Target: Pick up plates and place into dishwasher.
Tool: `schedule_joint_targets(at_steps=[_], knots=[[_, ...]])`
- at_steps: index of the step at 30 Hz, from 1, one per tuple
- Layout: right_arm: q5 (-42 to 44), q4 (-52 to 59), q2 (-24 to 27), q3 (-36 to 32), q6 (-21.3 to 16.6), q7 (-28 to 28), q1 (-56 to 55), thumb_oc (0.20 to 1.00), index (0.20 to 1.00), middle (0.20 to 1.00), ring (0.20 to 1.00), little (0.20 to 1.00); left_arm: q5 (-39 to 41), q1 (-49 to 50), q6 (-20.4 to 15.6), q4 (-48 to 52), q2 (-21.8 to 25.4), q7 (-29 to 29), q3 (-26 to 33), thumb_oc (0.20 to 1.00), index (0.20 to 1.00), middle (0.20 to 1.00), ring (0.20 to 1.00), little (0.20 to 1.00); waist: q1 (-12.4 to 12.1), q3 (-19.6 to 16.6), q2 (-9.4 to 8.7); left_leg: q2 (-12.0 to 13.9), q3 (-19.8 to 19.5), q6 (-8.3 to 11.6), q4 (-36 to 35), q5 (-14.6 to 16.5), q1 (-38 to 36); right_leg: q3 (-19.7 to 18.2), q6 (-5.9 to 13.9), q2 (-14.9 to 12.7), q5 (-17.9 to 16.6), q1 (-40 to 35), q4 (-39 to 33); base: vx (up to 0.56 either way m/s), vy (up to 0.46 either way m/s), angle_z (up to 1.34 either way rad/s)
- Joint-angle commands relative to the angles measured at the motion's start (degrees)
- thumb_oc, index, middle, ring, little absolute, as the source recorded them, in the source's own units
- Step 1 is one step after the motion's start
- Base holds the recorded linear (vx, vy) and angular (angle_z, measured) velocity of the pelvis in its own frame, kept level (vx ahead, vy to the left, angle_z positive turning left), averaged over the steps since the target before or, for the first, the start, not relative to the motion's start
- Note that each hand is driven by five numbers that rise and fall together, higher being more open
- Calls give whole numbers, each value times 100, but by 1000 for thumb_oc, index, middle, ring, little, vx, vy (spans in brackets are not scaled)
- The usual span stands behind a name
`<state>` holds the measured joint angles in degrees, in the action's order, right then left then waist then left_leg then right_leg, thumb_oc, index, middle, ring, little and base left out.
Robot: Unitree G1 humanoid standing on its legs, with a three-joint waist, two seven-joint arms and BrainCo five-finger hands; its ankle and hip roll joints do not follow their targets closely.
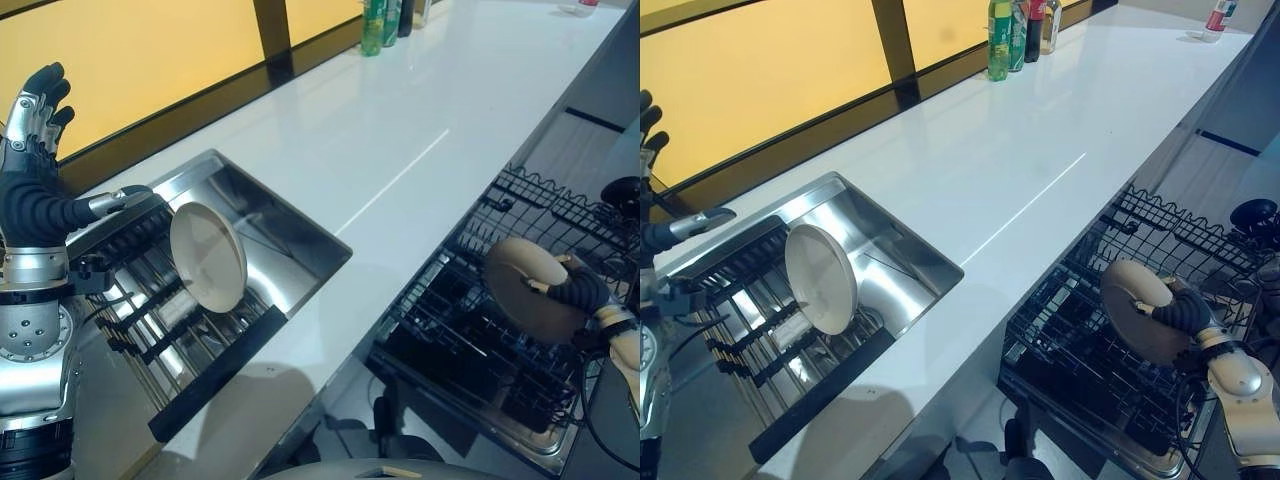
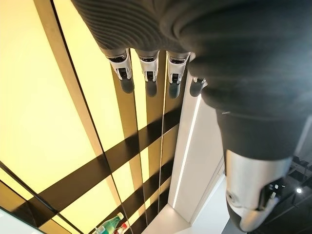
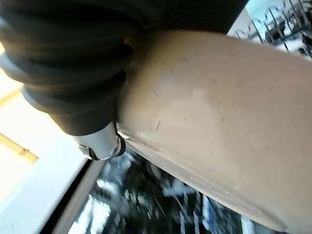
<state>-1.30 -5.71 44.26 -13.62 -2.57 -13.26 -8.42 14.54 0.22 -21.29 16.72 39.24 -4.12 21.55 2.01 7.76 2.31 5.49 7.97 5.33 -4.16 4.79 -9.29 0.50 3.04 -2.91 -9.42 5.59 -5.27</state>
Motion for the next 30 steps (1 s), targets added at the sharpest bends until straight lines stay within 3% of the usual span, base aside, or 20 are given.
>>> schedule_joint_targets(at_steps=[1,12,20,30], knots=[[406,-203,400,354,-381,-303,449,200,200,200,200,200,66,14,-66,-157,685,-143,-121,1000,1000,1000,1000,1000,-75,-332,-334,-183,-257,-133,351,-34,689,263,519,-486,875,-639,178,52,-48,4],[1406,-871,551,540,-567,-1075,756,200,200,200,200,200,65,-73,-165,-350,802,-43,-331,1000,1000,1000,1000,1000,-261,-398,-409,-119,-357,-91,265,-30,517,487,524,-493,907,-881,81,42,-43,4],[841,-1275,636,940,-501,-1794,602,200,200,200,200,200,51,-104,-65,-385,831,9,-437,1000,1000,1000,1000,1000,-290,-461,-435,-84,-352,-67,195,-51,386,506,525,-475,932,-1000,45,28,-25,2],[268,-1654,498,1671,-617,-1754,559,200,200,200,200,200,-132,-385,-23,-419,855,-147,-843,1000,1000,1000,1000,1000,-230,-236,-354,-45,-333,-55,222,-121,447,394,542,-498,891,-957,60,-29,-7,0]])
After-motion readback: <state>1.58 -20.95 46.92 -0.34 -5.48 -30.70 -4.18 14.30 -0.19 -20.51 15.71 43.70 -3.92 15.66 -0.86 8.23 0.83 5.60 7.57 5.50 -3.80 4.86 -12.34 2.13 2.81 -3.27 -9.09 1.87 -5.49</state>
